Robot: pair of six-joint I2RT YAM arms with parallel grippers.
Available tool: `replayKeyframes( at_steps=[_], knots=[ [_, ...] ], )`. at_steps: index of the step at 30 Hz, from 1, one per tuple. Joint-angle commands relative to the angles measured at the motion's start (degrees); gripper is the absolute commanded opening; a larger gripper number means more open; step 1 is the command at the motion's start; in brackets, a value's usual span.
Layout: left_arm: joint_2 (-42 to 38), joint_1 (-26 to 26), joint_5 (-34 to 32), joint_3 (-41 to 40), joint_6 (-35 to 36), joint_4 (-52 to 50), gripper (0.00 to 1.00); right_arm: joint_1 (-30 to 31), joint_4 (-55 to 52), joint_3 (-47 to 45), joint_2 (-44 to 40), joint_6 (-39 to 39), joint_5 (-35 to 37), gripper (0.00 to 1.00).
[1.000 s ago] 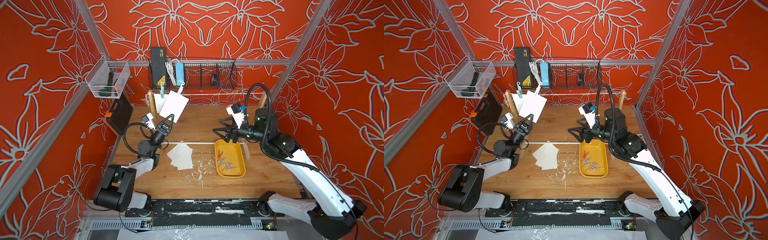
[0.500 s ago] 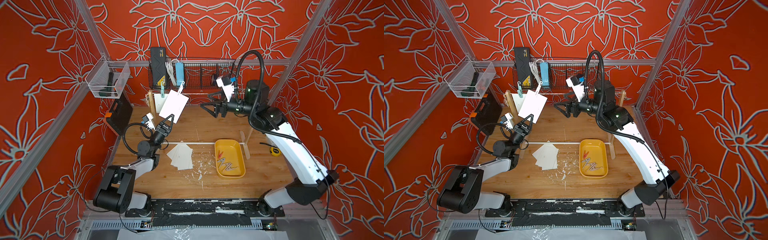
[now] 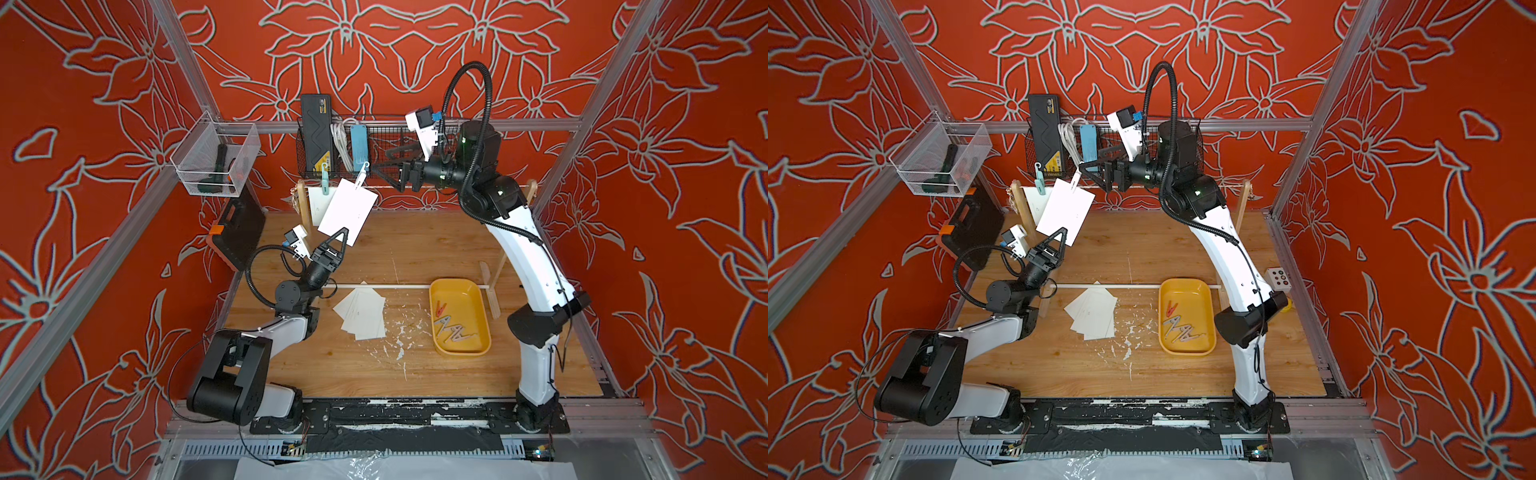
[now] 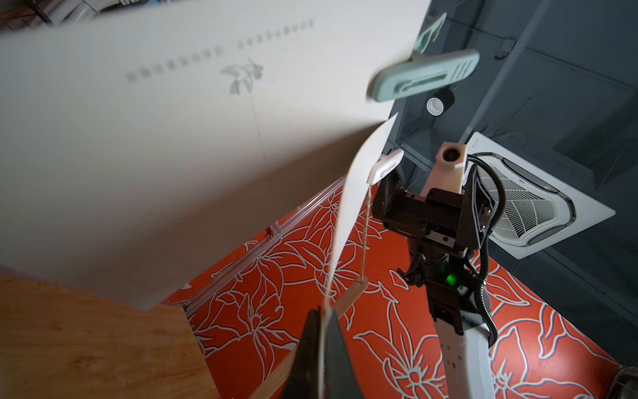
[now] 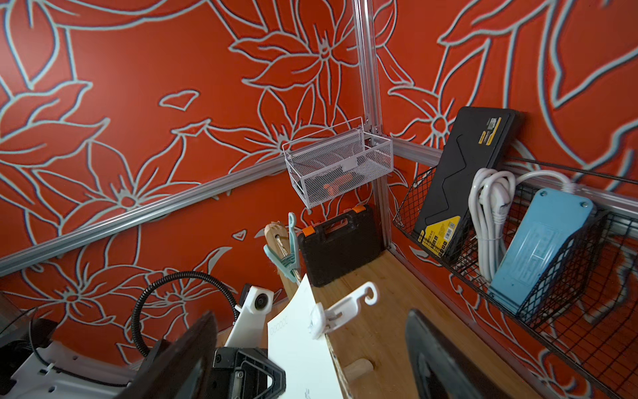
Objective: Remove the postcards from the strings
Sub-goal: Pinch the postcard on the clothesline, then remove the clamp from the clothesline.
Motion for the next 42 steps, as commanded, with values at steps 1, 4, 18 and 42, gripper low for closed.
replayKeyframes(
  at_steps=[1,4,18,42],
  knots=[
    [0.55,-0.12,0.09,1.22,-0.99,8.87,0.0,0.35,-0.04,2.4,2.31,3.63,-3.38,0.85],
    [0.79,-0.12,0.13,1.33,-1.11,8.91,0.0,0.35,1.01,2.42,3.57,4.87,-4.84,0.85],
    [2.48,-0.12,0.18,2.39,-2.74,10.11,0.0,1.93,4.33,2.03,6.44,6.54,-10.49,0.77],
    [3.17,-0.12,0.66,2.5,-4.11,11.37,0.0,2.65,5.82,4.04,8.56,7.18,-9.41,0.61]
  ],
)
